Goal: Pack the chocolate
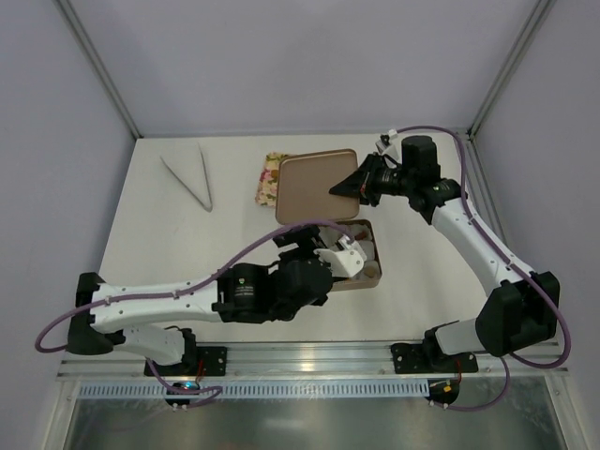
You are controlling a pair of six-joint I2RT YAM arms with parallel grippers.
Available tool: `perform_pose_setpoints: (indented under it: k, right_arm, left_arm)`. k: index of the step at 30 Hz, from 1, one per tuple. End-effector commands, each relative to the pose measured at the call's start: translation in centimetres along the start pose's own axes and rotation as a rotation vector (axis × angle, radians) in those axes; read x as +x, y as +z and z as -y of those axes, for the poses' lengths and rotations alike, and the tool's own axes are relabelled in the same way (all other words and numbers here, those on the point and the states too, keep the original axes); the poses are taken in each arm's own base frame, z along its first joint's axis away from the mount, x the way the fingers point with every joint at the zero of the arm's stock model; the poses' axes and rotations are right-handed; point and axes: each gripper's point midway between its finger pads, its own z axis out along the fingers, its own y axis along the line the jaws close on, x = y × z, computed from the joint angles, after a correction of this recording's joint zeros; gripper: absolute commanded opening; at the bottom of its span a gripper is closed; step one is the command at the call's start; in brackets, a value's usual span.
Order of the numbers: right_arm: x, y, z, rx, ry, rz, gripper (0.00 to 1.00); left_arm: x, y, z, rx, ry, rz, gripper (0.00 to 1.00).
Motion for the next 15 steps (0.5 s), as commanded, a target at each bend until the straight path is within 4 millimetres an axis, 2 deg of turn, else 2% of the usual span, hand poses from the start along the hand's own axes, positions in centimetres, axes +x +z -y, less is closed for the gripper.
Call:
perform_pose_setpoints:
  k: [1, 6, 7, 12, 15]
  right_arm:
    - [-0.3, -1.0, -2.5, -0.043, -0.027, -0.007, 0.04]
    - [-0.3, -1.6, -3.2, -0.056, -0.015, -0.007, 0.04]
    - [-0.2, -1.7, -3.4, -0.059, -0.017, -0.006, 0.04]
    - [0.5, -2.2, -3.5, -0.062, 0.0, -0.012, 0.04]
    - [0.9, -2.7, -3.9, -0.071, -0.001, -0.01, 0.04]
  left_arm:
    - [-1.6, 0.1, -2.4, -0.188, 0.099, 0.035, 0.79]
    - [-1.7, 1.1, -1.6, -0.195, 0.201, 0.059, 0.79]
    - [-2.4, 1.2, -1.9, -0.218, 0.166, 0.089, 0.8]
    - [-2.0, 2.9, -3.0, -0.26, 0.199, 0.078, 0.79]
    - [-2.4, 3.5, -3.3, -0.285, 0.23, 0.097, 0.77]
